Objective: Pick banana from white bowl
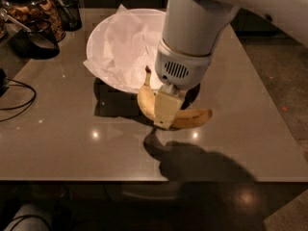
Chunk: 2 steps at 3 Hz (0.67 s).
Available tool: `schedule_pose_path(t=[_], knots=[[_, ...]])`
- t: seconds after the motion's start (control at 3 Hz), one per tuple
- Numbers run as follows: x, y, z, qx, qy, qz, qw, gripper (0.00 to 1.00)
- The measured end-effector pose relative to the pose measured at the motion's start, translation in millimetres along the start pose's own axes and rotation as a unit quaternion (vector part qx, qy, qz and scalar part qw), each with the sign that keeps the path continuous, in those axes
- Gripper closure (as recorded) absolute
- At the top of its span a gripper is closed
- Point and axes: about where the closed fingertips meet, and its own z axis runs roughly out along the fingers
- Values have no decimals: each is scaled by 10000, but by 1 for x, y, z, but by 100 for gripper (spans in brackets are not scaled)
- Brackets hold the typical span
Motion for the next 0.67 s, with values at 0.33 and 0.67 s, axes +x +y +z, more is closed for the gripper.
schedule_pose_path(t=[0.33,0.67], knots=[[11,13,5,-49,7,294,9996,100],[11,12,5,-49,7,307,9995,100]])
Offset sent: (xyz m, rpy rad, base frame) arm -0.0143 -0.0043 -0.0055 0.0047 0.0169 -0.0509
